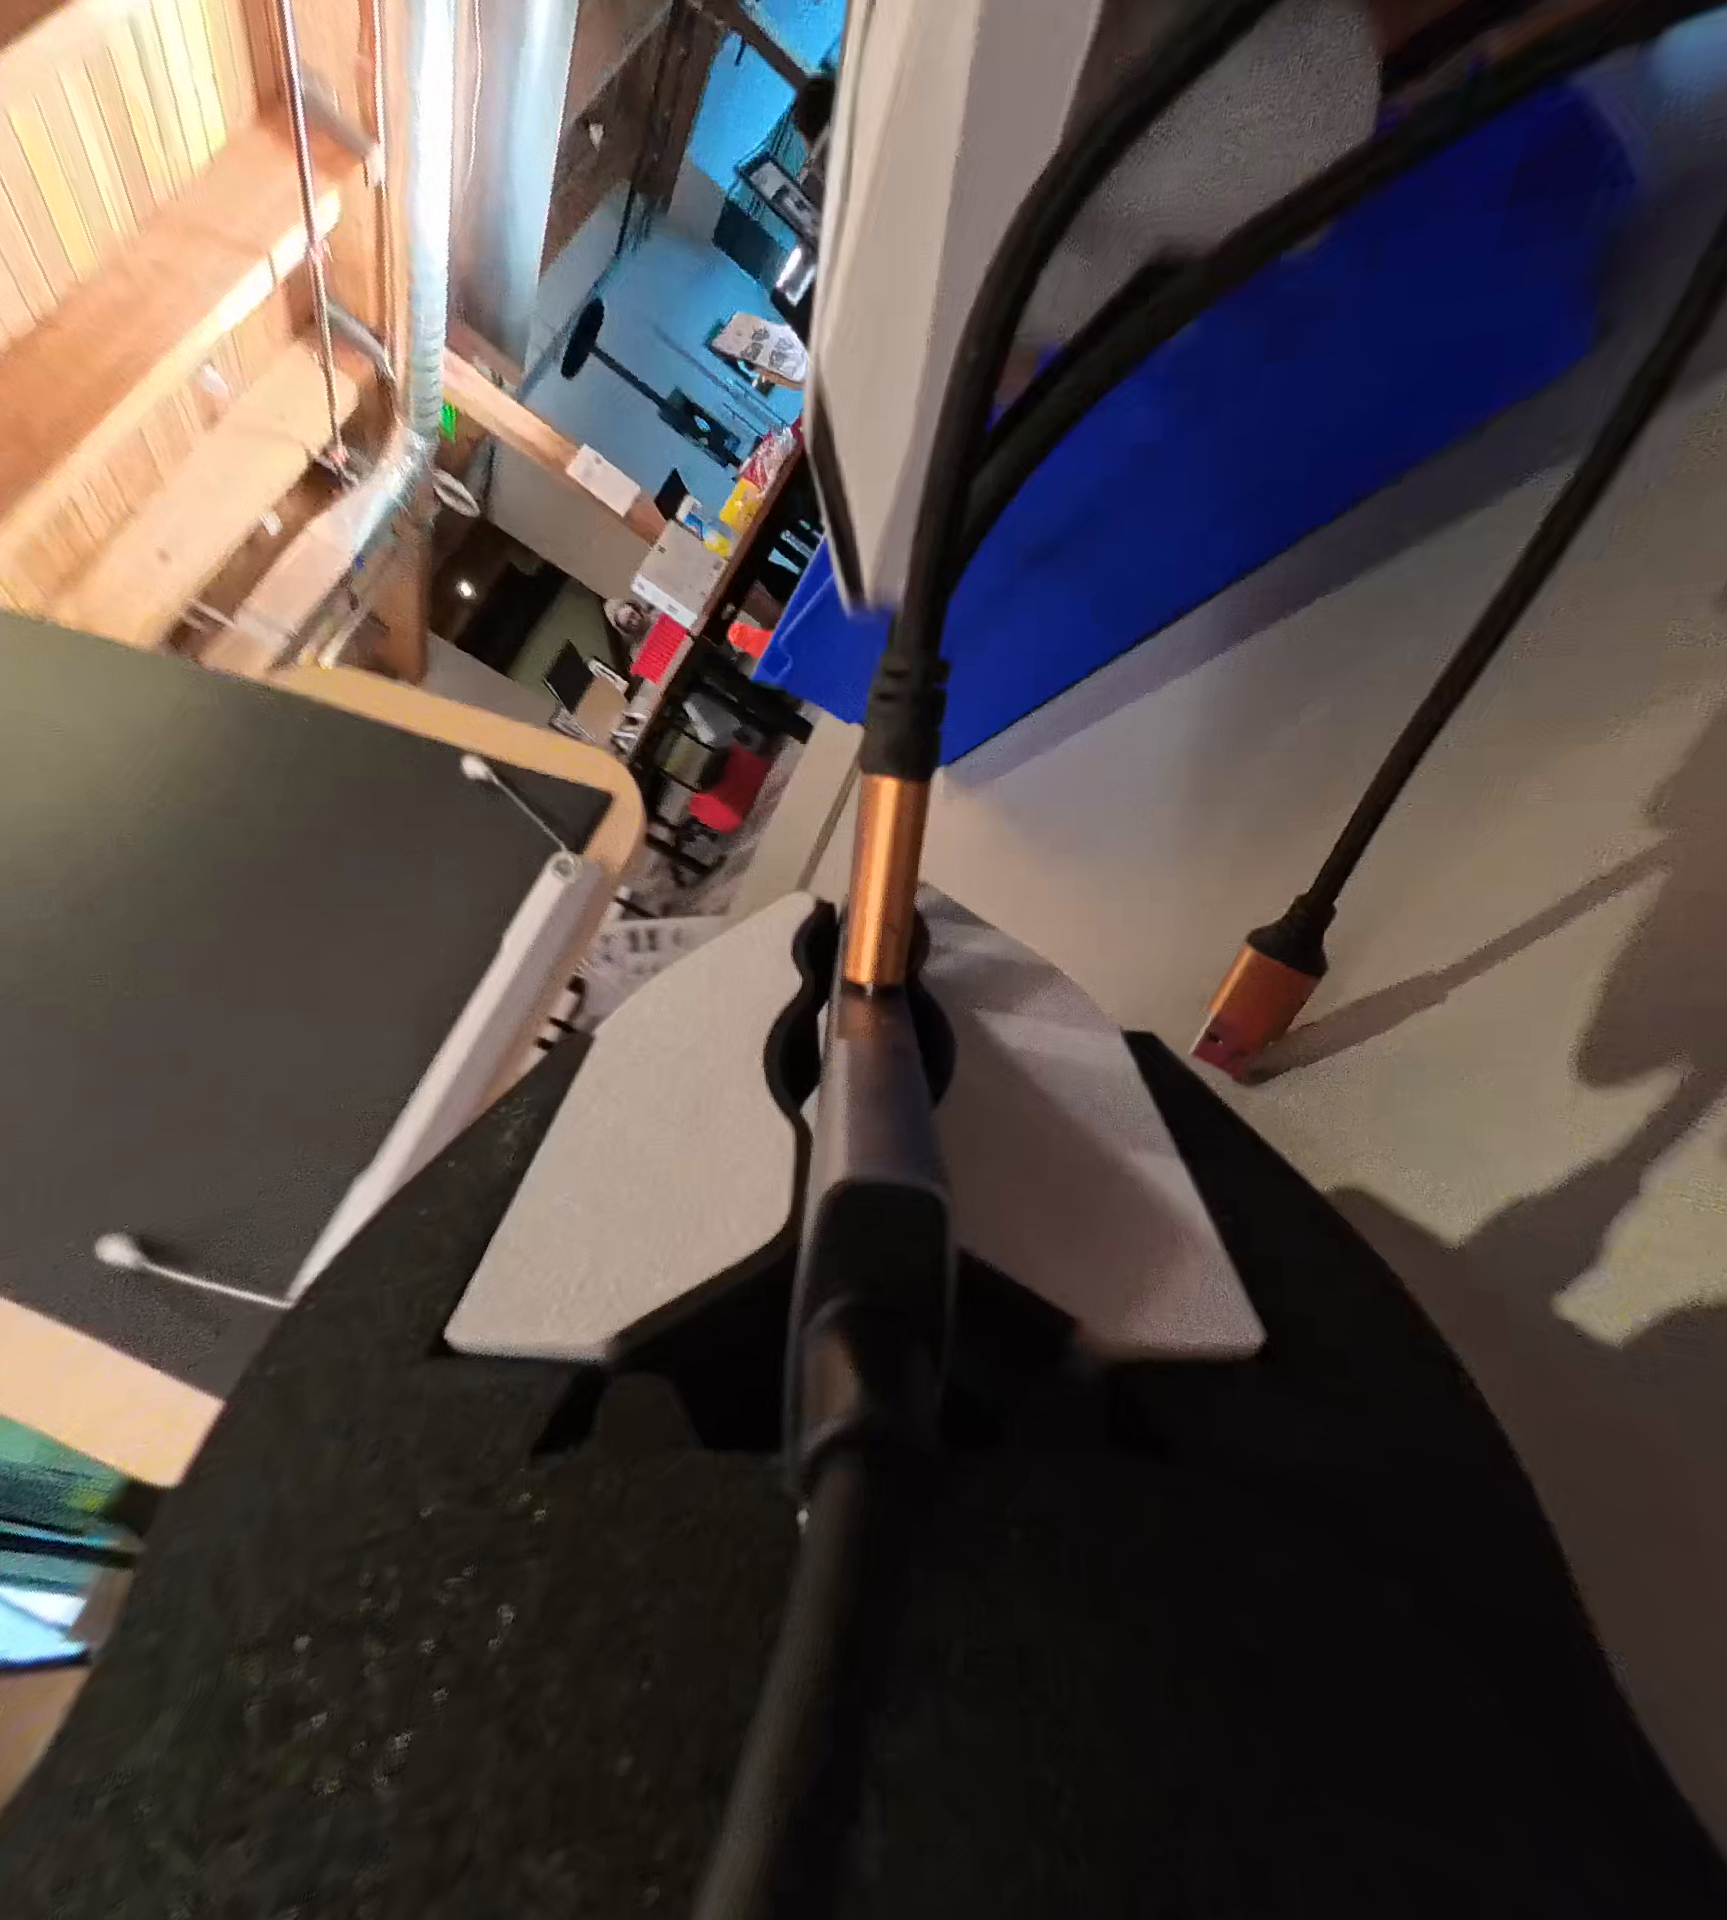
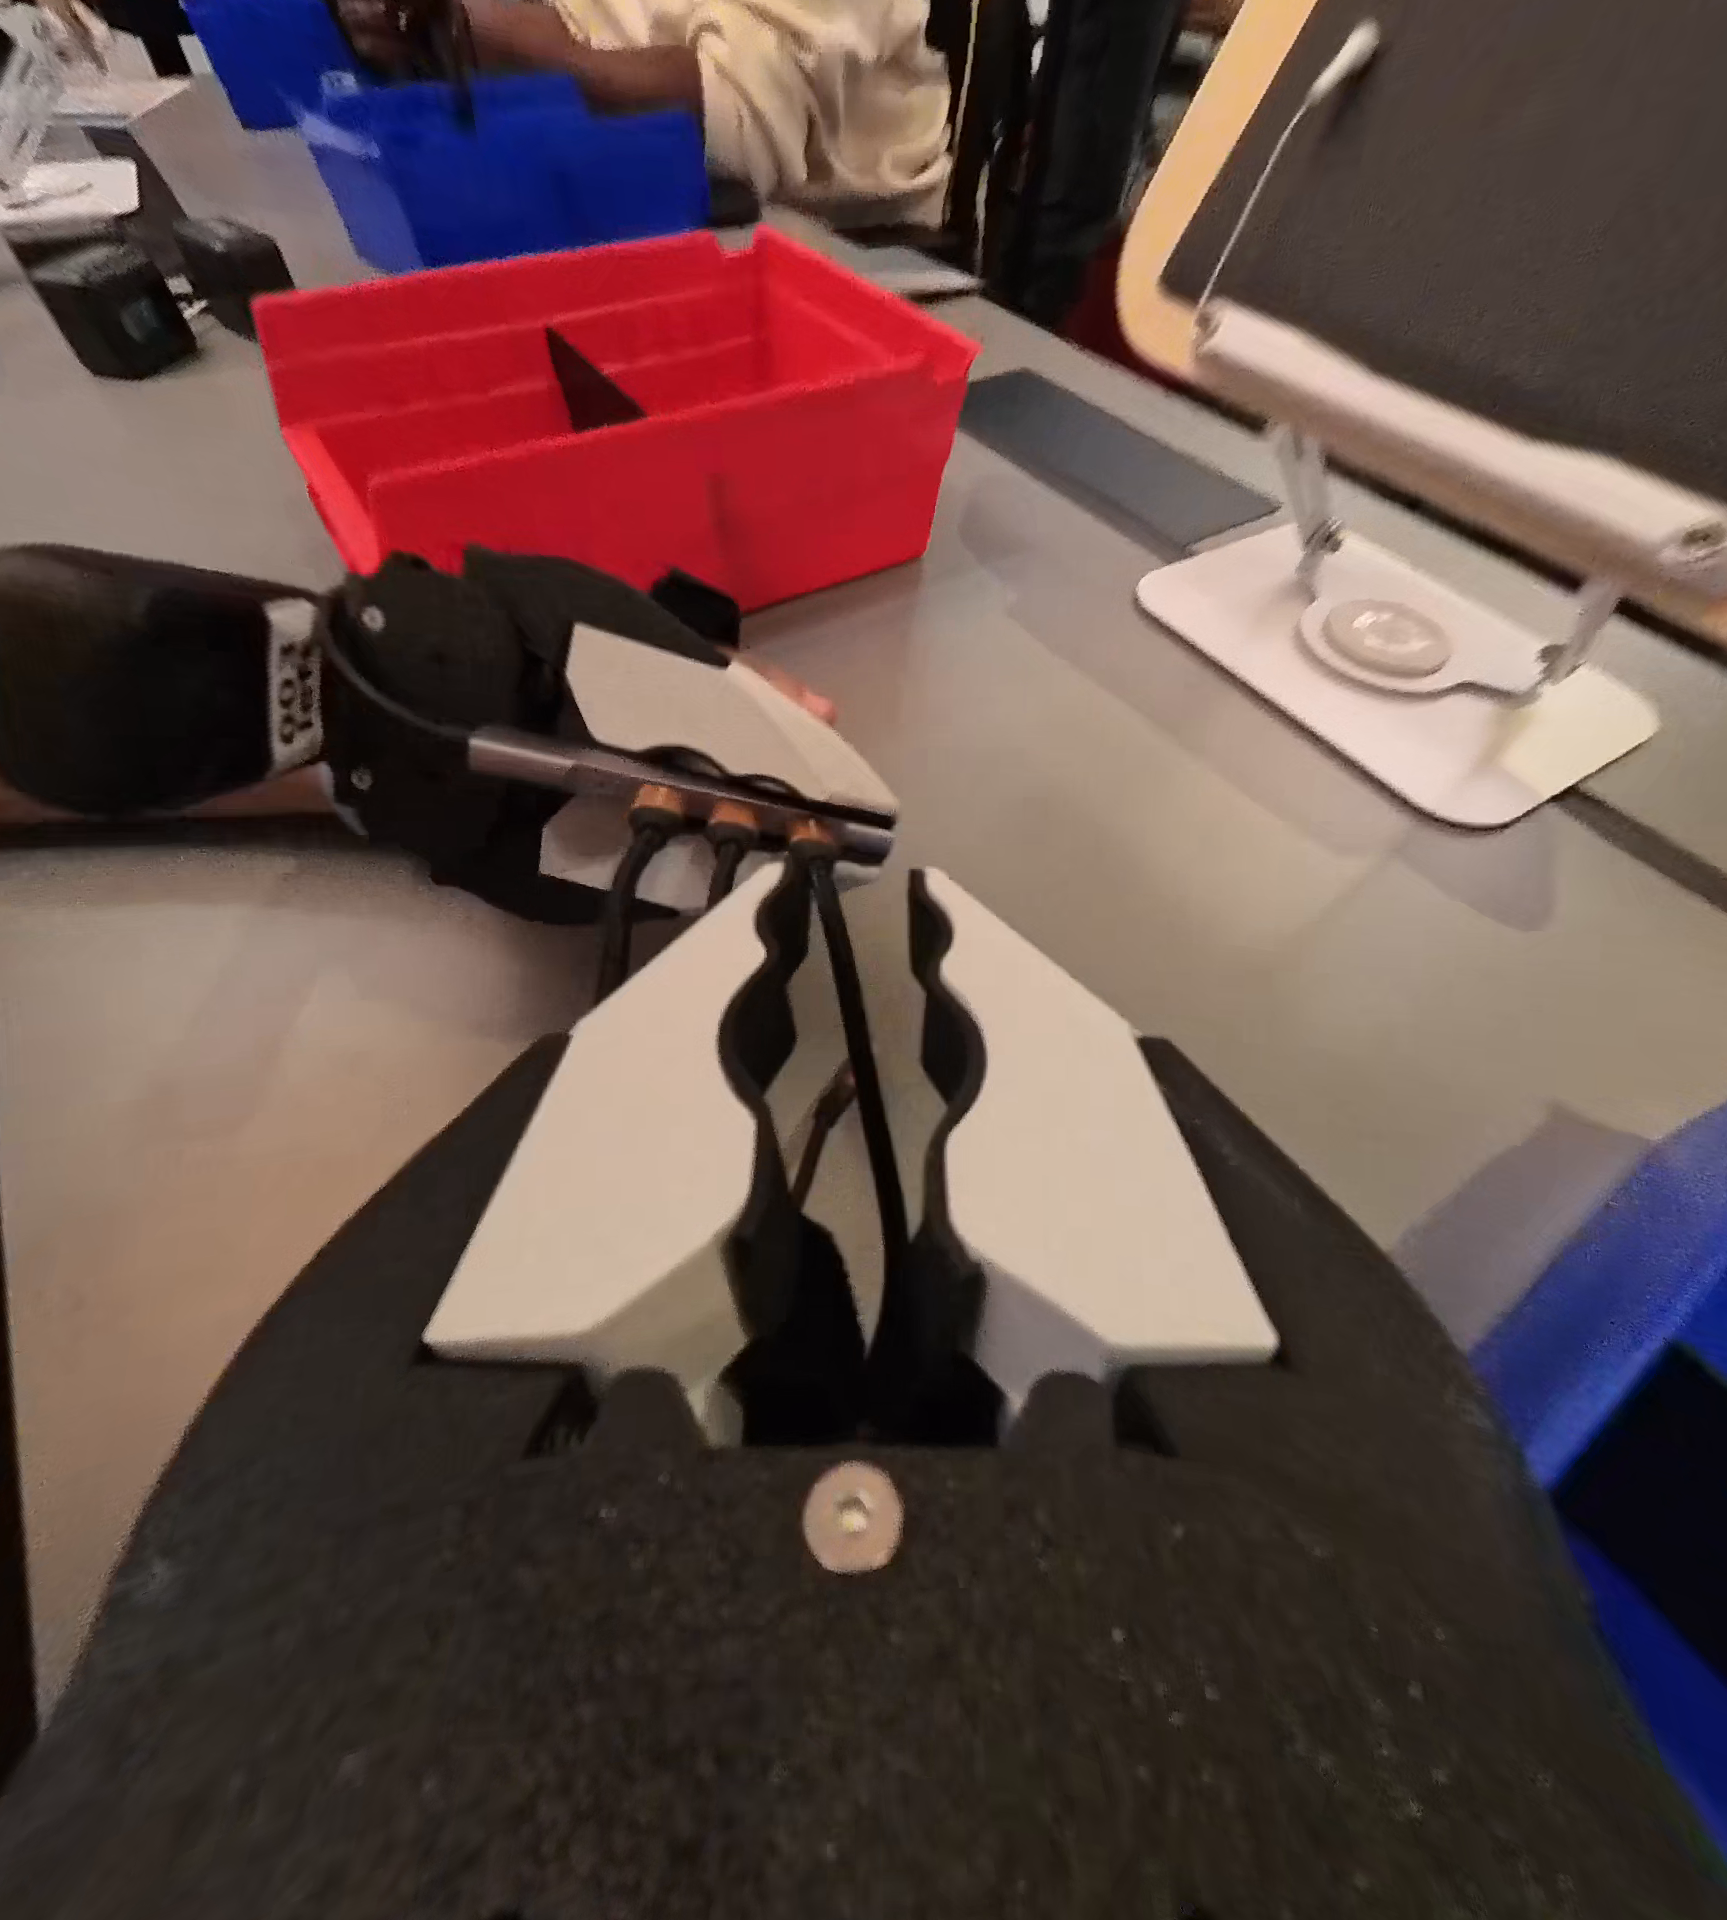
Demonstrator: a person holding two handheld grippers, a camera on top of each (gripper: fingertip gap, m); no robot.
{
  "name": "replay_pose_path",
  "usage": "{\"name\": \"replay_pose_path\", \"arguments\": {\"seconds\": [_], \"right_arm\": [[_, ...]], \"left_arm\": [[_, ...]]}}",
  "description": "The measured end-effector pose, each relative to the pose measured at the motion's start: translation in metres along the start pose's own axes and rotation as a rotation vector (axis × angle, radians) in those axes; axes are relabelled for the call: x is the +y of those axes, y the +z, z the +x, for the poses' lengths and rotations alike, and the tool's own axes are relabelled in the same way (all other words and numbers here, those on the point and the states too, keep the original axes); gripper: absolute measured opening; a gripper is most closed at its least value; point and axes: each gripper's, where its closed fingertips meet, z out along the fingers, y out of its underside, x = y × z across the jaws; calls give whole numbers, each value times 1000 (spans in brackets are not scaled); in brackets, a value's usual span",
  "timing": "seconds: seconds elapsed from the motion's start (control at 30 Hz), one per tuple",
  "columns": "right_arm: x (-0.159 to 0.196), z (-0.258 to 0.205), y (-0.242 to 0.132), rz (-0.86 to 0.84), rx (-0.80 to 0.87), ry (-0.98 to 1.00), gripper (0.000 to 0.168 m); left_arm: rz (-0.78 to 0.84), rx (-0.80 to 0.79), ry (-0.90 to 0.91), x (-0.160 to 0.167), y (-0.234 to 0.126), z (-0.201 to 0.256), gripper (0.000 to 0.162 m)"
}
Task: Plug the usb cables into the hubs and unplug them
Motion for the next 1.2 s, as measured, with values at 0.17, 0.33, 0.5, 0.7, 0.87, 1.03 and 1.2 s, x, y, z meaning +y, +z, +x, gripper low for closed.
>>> {"name": "replay_pose_path", "arguments": {"seconds": [0.17,0.33,0.5,0.7,0.87,1.03,1.2], "right_arm": [[-67,-4,-60,229,-7,-88,21],[-53,8,-74,187,-47,-6,33],[6,-14,-5,36,-166,114,35],[8,-45,28,90,-233,119,25],[12,-39,20,19,-190,24,25],[-16,-24,-12,53,-182,48,32],[-6,-54,16,-6,-282,40,39]], "left_arm": [[37,85,-445,9,-1,-17,10],[171,253,-867,-5,-7,-22,10],[329,433,-1026,-38,-19,-16,10],[504,629,-1212,-71,-38,-16,10],[457,648,-1205,-67,-35,-9,10],[345,768,-1204,-58,-32,10,10],[241,971,-1132,-65,-42,44,10]]}}
